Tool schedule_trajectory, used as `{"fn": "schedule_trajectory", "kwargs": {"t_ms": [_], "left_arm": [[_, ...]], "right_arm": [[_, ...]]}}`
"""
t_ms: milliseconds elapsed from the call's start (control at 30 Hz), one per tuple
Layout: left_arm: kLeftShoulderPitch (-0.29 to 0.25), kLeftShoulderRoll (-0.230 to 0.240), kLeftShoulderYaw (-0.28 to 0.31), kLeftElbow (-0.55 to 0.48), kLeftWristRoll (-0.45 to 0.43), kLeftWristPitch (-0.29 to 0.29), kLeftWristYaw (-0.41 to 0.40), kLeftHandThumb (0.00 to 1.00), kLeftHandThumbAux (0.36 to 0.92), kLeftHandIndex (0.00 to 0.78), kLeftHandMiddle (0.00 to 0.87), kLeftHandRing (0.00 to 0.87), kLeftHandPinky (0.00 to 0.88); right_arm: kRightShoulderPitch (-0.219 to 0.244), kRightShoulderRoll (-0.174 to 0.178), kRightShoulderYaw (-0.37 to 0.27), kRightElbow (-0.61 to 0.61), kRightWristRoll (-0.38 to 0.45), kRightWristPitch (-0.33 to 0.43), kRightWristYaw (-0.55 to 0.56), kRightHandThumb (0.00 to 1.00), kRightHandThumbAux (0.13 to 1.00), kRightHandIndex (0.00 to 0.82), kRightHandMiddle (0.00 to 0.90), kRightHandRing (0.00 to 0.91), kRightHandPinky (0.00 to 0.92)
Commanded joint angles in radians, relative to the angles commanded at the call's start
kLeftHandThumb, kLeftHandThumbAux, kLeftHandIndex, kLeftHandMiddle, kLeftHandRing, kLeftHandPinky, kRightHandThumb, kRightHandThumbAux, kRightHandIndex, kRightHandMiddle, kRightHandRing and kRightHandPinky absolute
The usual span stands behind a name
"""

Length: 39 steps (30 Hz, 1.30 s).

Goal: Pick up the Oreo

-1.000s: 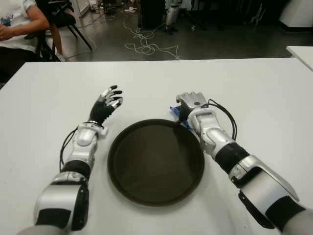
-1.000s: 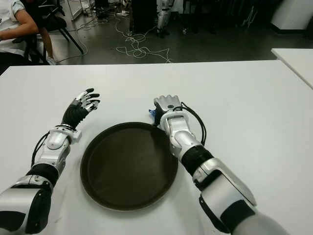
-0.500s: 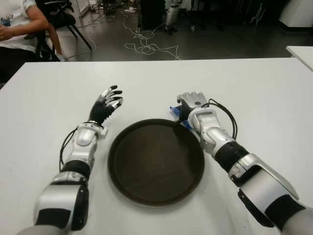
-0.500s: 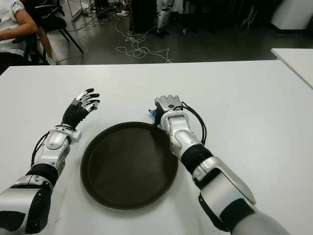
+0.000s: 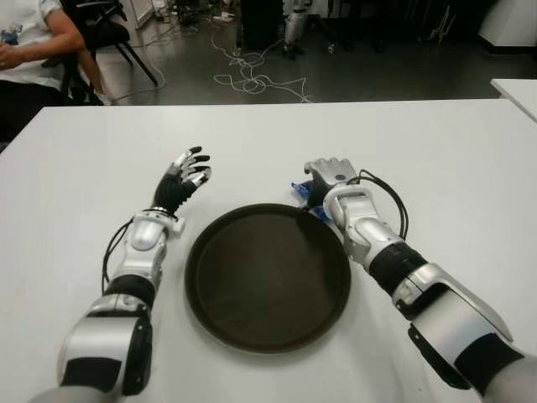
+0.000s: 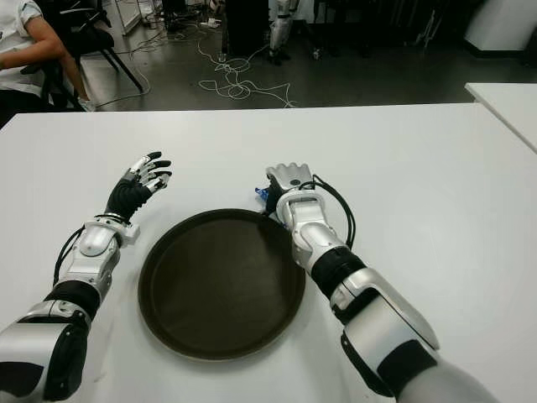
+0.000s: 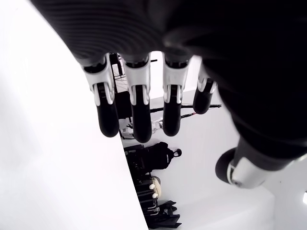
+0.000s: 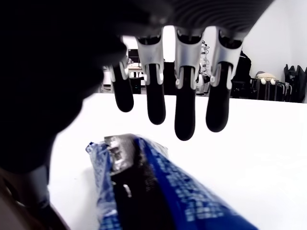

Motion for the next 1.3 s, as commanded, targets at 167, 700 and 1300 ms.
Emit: {"fn": "schedule_trajectory", "kwargs": {"t_ms": [167, 700, 1300], "left_arm": [[-0.003, 0.0, -0.002, 0.003, 0.006, 0.005, 0.008, 0.069, 0.611, 0.113, 0.202, 0.2, 0.218], [-0.006, 0.0, 0.0, 0.008, 0.001, -0.001, 0.0, 0.082, 0.615, 0.111, 0.207, 0.207, 0.229], [-0.002, 0.002, -0.003, 0.0, 0.006, -0.003, 0.004, 0.087, 0.641, 0.109, 0.205, 0.198, 0.225]], "right_arm": [[0.004, -0.013, -0.003, -0.019, 0.004, -0.007, -0.007, 0.0, 0.659, 0.272, 0.295, 0.363, 0.429], [0.1, -0.102, -0.052, -0.42, -0.005, 0.065, 0.095, 0.0, 0.697, 0.265, 0.291, 0.345, 0.417], [0.086, -0.097, -0.091, -0.343, 0.018, 0.043, 0.034, 0.0, 0.71, 0.274, 0.295, 0.348, 0.423]]}}
